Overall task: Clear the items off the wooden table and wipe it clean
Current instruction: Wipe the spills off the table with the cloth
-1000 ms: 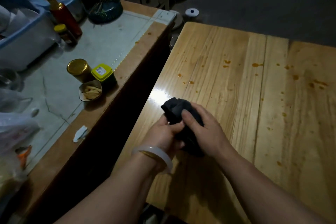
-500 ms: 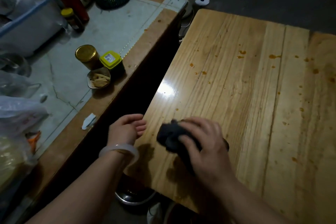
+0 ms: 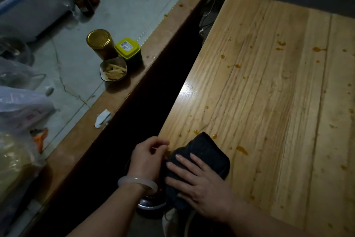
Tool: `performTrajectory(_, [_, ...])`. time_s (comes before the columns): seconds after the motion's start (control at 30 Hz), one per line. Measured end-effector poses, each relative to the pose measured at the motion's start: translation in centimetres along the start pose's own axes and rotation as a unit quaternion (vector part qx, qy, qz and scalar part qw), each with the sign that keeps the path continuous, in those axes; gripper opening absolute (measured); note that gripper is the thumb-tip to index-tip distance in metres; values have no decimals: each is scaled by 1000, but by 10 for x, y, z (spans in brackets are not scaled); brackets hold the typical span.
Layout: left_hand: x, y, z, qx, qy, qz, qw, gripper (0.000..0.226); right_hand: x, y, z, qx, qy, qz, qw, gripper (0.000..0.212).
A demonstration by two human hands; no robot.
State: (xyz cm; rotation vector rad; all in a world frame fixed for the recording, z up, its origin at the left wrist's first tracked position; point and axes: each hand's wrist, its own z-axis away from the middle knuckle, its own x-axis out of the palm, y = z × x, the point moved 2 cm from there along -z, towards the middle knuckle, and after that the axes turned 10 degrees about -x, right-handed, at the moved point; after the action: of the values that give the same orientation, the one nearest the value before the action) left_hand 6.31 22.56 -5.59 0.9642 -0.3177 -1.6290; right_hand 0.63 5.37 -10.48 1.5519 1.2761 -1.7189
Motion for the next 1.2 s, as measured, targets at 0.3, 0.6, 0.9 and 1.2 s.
performTrajectory(0.3, [20, -9, 5, 129, 91, -130, 979, 16, 1, 0, -34, 54, 30, -44, 997, 42])
performTrajectory(0.6, [54, -22, 33, 175, 46, -189, 965, 9, -2, -2, 11, 43, 30, -37, 998, 38])
performTrajectory(0.9, [42, 5, -6, 171, 109, -155, 967, 16, -6, 41, -34, 52, -26, -8, 998, 44])
performTrajectory(1.2, [44, 33, -23, 187, 87, -154, 966, 32, -12, 71, -59, 139, 19, -11, 990, 37])
